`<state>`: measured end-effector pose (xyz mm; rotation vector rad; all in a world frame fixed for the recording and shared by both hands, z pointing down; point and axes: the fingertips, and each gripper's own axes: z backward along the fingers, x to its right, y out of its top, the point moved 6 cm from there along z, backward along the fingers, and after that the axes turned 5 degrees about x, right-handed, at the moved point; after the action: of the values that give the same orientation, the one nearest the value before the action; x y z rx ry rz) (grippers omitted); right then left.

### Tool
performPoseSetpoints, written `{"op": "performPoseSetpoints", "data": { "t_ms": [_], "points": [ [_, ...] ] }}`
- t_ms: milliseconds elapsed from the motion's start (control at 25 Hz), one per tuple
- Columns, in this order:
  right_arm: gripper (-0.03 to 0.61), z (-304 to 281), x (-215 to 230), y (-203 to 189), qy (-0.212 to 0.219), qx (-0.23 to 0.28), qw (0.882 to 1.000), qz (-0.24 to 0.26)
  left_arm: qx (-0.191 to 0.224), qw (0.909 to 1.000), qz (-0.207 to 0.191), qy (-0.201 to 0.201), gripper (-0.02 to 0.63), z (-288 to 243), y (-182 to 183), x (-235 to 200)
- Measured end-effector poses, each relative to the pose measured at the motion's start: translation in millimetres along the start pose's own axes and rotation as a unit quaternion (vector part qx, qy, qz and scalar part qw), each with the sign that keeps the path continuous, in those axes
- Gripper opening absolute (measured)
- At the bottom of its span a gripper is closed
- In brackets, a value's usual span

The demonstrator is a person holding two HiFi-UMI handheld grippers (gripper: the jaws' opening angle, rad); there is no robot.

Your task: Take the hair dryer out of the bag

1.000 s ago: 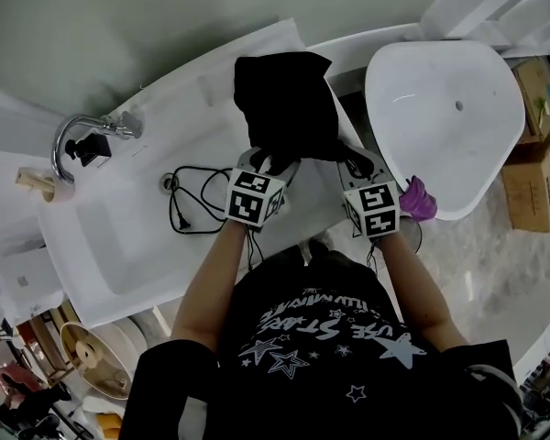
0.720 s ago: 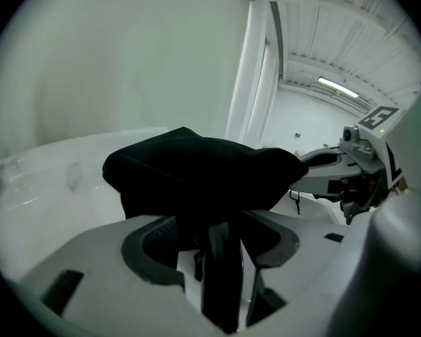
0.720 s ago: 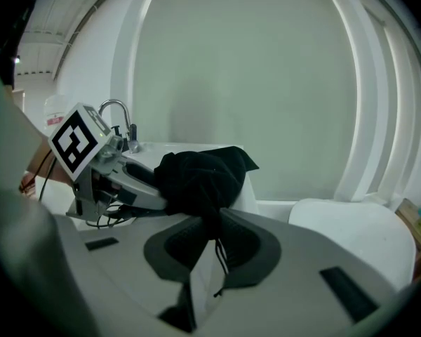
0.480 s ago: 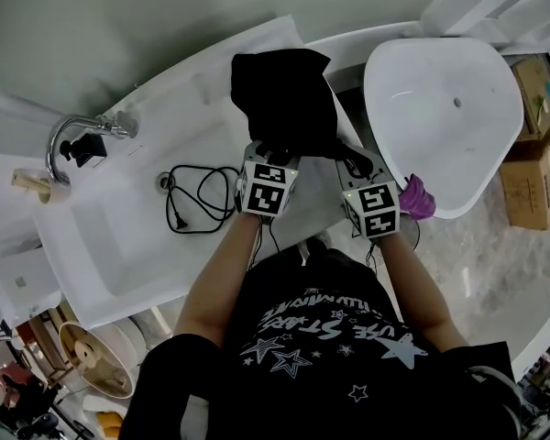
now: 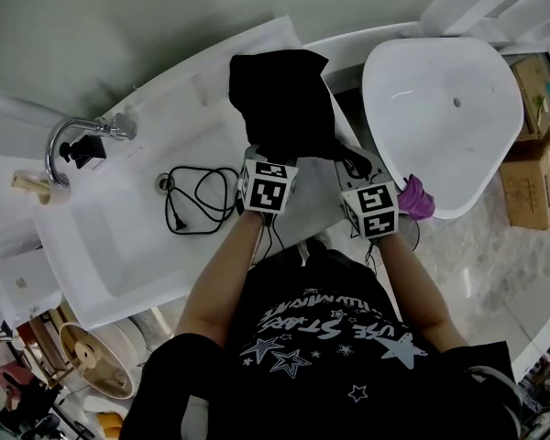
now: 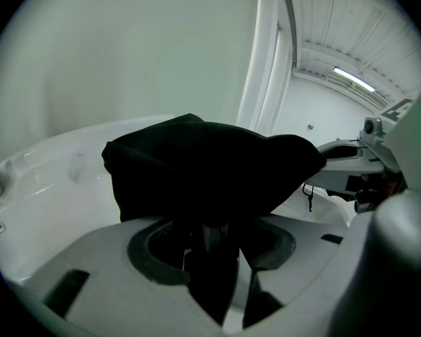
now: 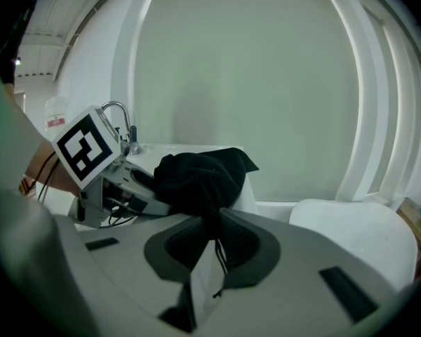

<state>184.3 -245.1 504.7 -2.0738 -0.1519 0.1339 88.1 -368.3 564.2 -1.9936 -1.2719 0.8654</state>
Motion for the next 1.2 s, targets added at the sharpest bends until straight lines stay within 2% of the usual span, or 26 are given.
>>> {"op": "performPoseSetpoints", "data": {
  "t_ms": [160, 760, 1200],
  "points": [
    [0.038, 0, 2, -2, -0.003, -0.002, 1.0, 0.004, 0.01, 0.9999, -0.005, -0.008, 0.204, 3, 0, -1],
    [0.034, 1, 9, 1, -0.012, 0.006, 1.0, -0.004, 0.001, 0.9989, -0.026, -0.039, 0.204, 30, -5, 10],
    [0.034, 7, 4, 6, 0.006, 0.013, 1.0, -0.008, 0.005, 0.9986, -0.036, -0.038, 0.204, 51, -10, 16]
  ]
}}
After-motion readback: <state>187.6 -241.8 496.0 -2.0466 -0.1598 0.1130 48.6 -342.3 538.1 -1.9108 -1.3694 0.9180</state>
